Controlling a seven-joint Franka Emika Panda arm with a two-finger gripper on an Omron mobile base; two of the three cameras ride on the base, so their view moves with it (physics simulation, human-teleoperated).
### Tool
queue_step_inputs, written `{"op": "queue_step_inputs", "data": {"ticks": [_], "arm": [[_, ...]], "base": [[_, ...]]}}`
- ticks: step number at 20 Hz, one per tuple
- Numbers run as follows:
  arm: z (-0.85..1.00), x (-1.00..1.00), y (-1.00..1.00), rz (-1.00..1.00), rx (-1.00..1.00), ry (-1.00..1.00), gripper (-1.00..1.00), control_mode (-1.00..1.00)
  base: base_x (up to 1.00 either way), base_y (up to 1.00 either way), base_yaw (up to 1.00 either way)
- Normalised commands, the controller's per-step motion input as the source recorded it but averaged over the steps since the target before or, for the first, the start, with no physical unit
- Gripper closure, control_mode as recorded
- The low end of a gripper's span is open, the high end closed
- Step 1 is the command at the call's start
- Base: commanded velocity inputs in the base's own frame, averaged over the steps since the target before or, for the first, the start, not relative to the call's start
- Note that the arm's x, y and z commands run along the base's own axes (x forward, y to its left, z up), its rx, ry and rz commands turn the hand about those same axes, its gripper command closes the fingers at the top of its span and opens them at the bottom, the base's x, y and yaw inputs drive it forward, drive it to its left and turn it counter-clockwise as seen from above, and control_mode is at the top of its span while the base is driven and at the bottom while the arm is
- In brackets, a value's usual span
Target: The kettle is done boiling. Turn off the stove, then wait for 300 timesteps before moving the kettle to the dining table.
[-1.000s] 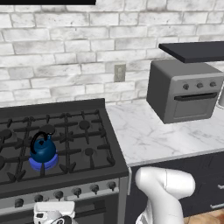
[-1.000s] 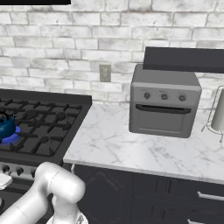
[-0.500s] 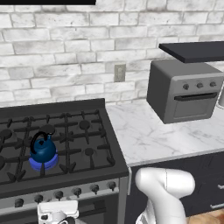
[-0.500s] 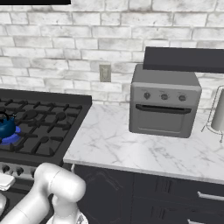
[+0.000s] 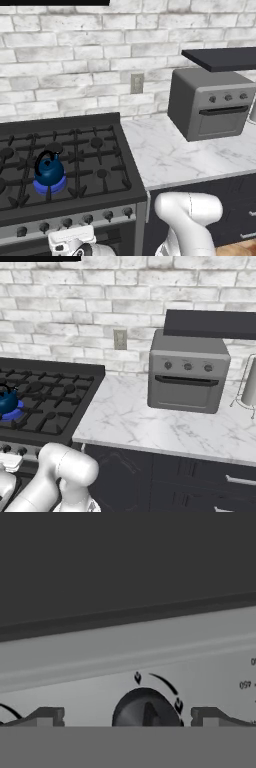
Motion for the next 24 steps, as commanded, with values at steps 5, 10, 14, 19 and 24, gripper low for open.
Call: {"op": "queue_step_inputs", "data": {"ticks": [5, 10, 14, 19, 24], "arm": [[-0.06, 0.21, 0.10, 0.09, 0.00, 0.00, -1.00, -1.00], [-0.07, 0.12, 0.25, 0.06, 0.00, 0.00, -1.00, -1.00], [0.00, 0.11, 0.38, 0.01, 0.00, 0.00, -1.00, -1.00], [0.00, 0.21, 0.58, 0.00, 0.00, 0.00, 1.00, -1.00], [0.00, 0.19, 0.56, 0.00, 0.00, 0.00, 1.00, -1.00]], "base": [[0.00, 0.00, 0.00], [0.00, 0.00, 0.00], [0.00, 0.00, 0.00], [0.00, 0.00, 0.00], [0.00, 0.00, 0.00]]}}
